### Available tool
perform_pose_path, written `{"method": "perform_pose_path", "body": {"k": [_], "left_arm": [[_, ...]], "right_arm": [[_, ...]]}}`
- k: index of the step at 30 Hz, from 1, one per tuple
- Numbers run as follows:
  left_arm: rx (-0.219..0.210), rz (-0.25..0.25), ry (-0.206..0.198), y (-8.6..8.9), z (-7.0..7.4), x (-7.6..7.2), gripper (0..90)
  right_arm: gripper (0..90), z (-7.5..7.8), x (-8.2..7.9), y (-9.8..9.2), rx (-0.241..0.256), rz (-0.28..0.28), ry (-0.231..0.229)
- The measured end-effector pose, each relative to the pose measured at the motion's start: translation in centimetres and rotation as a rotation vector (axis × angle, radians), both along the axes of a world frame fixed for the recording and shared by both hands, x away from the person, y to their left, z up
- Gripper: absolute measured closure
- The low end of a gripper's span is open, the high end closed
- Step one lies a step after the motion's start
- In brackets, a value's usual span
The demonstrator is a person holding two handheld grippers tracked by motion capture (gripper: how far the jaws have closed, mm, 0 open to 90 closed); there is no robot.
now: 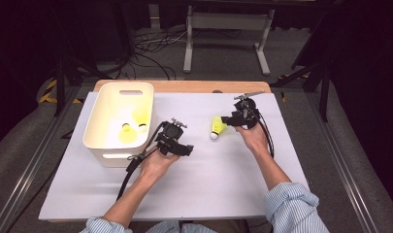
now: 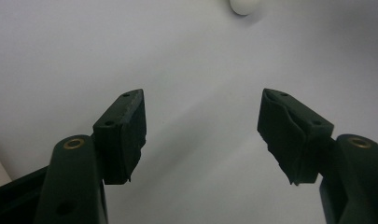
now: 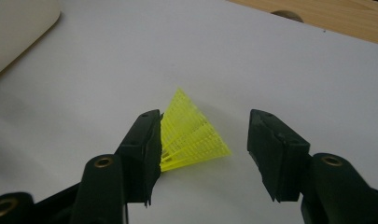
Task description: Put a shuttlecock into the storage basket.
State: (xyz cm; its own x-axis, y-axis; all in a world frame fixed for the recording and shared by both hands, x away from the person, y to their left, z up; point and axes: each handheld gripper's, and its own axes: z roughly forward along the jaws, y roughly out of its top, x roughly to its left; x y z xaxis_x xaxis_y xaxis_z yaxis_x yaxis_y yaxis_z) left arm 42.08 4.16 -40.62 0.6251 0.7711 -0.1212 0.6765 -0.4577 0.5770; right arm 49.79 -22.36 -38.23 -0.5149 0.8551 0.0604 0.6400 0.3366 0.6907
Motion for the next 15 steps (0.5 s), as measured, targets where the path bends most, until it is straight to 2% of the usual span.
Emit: {"method": "perform_pose_path", "body": {"k": [6,8,15], "left_arm": [[-0.002,0.002,0.004,0.0,-0.1,0.0,33.4],[-0.001,0.000,0.003,0.0,-0.1,0.0,33.4],[0.001,-0.005,0.008,-0.1,-0.2,0.0,33.3]], "right_arm": [[45.7,-0.1,1.1,0.3,0.000,-0.010,0.025],[46.0,-0.5,1.4,0.5,-0.007,-0.003,0.046],[48.7,-1.4,2.0,1.2,0.000,0.009,0.074]]}}
